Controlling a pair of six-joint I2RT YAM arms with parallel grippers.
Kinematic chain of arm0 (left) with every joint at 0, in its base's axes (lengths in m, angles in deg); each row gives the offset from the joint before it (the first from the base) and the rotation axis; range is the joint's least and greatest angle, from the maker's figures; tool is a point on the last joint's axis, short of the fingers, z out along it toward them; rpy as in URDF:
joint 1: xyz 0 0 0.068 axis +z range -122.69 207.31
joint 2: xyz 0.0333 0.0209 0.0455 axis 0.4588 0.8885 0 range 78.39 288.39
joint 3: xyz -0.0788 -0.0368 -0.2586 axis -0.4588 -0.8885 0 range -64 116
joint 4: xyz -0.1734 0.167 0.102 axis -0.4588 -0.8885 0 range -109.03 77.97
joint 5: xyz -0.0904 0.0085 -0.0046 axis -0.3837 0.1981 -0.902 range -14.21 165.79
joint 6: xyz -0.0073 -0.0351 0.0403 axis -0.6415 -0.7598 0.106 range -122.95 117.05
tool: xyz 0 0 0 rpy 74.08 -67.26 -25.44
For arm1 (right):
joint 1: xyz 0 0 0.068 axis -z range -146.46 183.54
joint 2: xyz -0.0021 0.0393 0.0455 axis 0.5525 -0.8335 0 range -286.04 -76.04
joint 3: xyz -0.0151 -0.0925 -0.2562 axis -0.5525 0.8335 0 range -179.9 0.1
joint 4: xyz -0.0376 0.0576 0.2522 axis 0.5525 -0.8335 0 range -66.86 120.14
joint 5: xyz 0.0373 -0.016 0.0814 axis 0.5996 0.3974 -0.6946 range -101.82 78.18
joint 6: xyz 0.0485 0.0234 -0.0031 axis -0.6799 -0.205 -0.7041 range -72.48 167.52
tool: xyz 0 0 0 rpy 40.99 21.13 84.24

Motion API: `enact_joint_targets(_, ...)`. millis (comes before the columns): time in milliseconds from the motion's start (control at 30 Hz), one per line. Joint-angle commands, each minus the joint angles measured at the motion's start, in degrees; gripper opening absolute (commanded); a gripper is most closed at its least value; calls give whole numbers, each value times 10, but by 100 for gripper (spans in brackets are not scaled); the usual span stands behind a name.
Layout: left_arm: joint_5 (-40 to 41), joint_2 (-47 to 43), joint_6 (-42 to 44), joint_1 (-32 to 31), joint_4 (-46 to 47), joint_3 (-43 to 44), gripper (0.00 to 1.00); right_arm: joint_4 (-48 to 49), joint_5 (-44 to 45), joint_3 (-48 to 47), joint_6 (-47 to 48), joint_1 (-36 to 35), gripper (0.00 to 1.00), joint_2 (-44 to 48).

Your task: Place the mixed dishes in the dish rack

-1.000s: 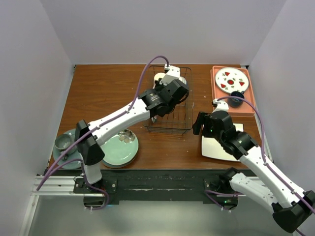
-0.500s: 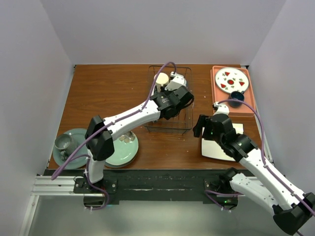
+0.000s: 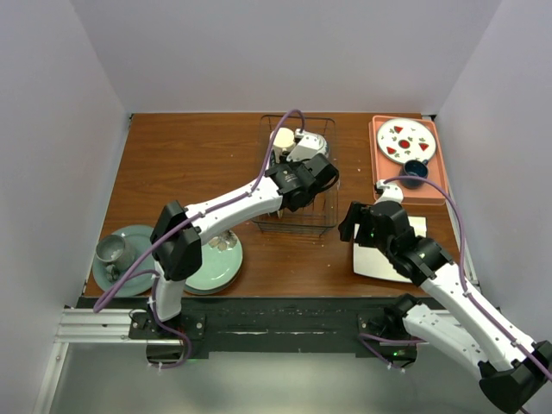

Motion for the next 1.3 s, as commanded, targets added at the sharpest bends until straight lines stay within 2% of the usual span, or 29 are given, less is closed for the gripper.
enact_joint_targets(0, 11, 1, -33, 7, -2, -15, 24, 10, 12, 3, -12, -2, 78, 5)
enact_joint_targets(167, 11, 2, -36, 11, -3, -20, 33, 11, 11, 5, -12, -2, 78, 5)
enact_joint_targets(400, 5, -9, -21, 11, 1, -5, 39, 9, 10, 5, -14, -2, 78, 7)
enact_joint_targets(667, -44, -68, 1, 9, 14, -8, 50, -4, 9, -9, -18, -3, 80, 10)
enact_joint_targets(767, -58, -101, 5, 9, 21, -25, 57, -12, 3, -21, -19, -2, 86, 11)
enact_joint_targets(800, -62, -111, 8, 9, 26, -32, 62, -17, 0, -24, -20, -2, 94, 11)
enact_joint_targets(833, -78, -123, 14, 9, 33, -42, 64, -18, -8, -27, -17, -2, 98, 11)
enact_joint_targets(1000, -141, -233, 52, 10, 128, -164, 81, 0, -93, -43, 26, -2, 99, 5)
enact_joint_targets(1133, -171, -333, 45, 19, 175, -265, 87, 29, -132, -38, 37, -3, 99, -7)
enact_joint_targets(1267, -180, -406, 10, 43, 163, -355, 89, 92, -217, -16, 36, -4, 96, -30)
